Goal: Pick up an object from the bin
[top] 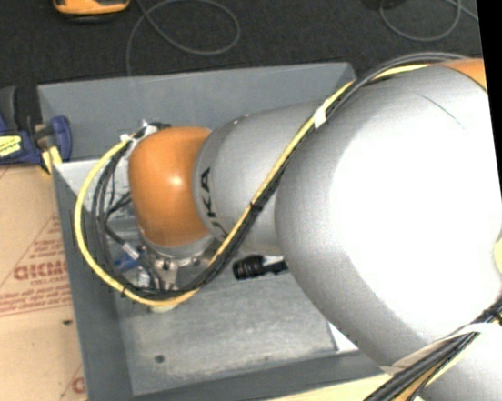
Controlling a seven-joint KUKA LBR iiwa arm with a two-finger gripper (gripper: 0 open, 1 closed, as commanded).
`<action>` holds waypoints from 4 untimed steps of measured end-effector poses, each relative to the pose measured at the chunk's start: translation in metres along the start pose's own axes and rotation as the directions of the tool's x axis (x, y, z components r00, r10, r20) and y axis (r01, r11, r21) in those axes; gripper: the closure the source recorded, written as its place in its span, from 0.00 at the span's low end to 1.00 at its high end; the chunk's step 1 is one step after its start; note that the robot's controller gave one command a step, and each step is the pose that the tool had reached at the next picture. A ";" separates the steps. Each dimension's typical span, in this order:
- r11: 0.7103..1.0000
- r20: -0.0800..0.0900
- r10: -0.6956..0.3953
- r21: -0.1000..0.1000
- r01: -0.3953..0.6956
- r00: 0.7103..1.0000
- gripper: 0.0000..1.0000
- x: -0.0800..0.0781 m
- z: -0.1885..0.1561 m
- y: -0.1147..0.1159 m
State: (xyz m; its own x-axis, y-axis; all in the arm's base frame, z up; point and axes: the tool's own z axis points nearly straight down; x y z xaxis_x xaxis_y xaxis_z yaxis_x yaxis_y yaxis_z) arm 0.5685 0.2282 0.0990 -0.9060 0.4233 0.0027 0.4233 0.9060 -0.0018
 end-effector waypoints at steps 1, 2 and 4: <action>1.000 -0.002 -0.001 0.003 0.001 1.000 1.00 0.001 -0.023 -0.001; 1.000 0.001 -0.001 -0.001 0.001 1.000 1.00 0.000 -0.046 0.000; 1.000 0.007 -0.001 -0.006 0.001 1.000 1.00 -0.002 -0.070 0.000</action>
Offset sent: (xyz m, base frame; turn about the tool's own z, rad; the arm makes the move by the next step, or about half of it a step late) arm -0.0001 0.0001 0.0339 0.0000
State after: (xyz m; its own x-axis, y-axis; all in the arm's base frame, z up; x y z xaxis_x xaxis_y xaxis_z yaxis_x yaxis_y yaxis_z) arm 0.5706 0.2278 0.1694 -0.9065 0.4222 -0.0041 0.4222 0.9065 0.0044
